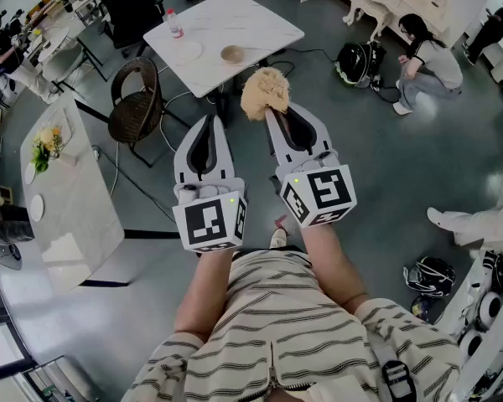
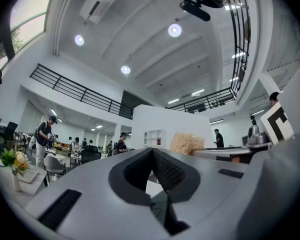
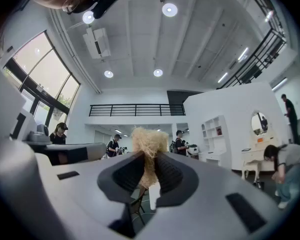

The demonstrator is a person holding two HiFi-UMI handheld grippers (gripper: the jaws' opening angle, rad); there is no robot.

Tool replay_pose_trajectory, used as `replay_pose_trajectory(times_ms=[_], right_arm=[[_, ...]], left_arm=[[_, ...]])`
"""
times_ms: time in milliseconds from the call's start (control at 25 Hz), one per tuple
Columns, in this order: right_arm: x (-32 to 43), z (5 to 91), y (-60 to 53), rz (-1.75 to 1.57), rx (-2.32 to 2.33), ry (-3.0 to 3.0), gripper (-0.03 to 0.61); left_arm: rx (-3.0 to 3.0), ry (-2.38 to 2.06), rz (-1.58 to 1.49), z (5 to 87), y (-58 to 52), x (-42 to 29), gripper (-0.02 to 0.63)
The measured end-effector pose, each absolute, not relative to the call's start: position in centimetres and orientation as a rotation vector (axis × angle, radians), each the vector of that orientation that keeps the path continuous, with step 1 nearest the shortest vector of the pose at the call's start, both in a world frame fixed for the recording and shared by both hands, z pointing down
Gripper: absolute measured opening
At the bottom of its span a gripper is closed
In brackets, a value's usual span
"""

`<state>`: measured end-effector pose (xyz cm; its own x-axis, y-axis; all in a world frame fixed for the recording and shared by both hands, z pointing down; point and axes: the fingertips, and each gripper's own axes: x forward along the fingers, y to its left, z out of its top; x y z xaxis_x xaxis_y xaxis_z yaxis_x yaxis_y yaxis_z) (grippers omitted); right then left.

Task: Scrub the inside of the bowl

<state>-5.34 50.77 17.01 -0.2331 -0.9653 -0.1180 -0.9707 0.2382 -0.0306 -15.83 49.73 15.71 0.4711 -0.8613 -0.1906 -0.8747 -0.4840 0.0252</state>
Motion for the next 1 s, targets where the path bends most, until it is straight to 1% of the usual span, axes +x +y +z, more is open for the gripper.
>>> replay_pose_trajectory(times_ms=[560,1000], right_arm=[[-4.3,17.0,50.0,0.092,-1.836,2.419,0.07],[-1.0,18.3,49.5,0.105,-1.776,2.472,0.071]], left_arm=[[-2.615,1.573,0.281,15.6,49.1,-14.4,0.005],[-2.585,1.617,0.263,16.8,48.6,-10.6,0.004]])
